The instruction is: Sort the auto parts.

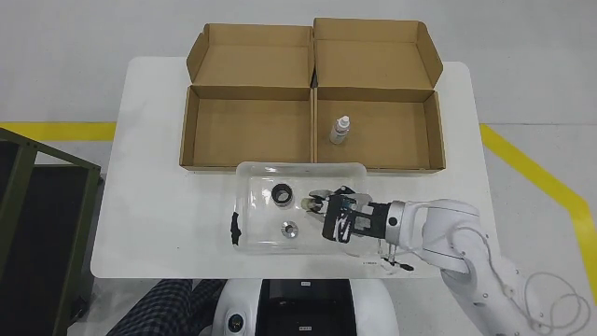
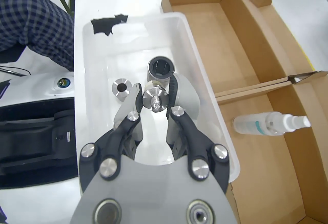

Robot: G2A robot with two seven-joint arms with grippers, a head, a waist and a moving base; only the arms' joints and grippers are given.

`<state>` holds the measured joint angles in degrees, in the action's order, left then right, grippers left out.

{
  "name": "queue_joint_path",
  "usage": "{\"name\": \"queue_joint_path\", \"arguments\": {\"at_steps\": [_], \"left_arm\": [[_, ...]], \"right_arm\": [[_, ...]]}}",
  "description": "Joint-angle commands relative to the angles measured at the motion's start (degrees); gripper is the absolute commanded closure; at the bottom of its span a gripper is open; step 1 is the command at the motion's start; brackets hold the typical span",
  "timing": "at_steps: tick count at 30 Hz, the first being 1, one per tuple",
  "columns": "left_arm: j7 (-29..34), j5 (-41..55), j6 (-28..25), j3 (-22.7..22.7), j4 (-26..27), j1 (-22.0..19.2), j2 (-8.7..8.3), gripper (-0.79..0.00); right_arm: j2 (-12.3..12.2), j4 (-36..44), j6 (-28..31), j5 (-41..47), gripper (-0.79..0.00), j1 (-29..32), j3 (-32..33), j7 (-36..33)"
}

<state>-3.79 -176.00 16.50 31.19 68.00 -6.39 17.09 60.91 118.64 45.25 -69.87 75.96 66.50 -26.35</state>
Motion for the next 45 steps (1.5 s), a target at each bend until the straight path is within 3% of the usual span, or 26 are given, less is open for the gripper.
{"name": "queue_joint_path", "arguments": {"at_steps": [1,13,24,35,45], "left_arm": [[0.0,0.0,0.0,0.0,0.0,0.0,0.0,-0.785],[0.0,0.0,0.0,0.0,0.0,0.0,0.0,-0.785],[0.0,0.0,0.0,0.0,0.0,0.0,0.0,-0.785],[0.0,0.0,0.0,0.0,0.0,0.0,0.0,-0.785],[0.0,0.0,0.0,0.0,0.0,0.0,0.0,-0.785]], "right_arm": [[0.0,0.2,0.0,0.1,0.0,0.1,0.6,3.4],[-0.2,0.5,0.1,5.5,0.0,1.4,6.0,21.4],[-0.1,1.1,-3.2,9.0,0.0,3.7,10.0,31.7],[-0.1,1.6,-3.9,10.1,0.0,5.8,12.8,35.2],[-0.2,0.4,-4.8,9.2,0.0,5.6,13.8,31.3]]}}
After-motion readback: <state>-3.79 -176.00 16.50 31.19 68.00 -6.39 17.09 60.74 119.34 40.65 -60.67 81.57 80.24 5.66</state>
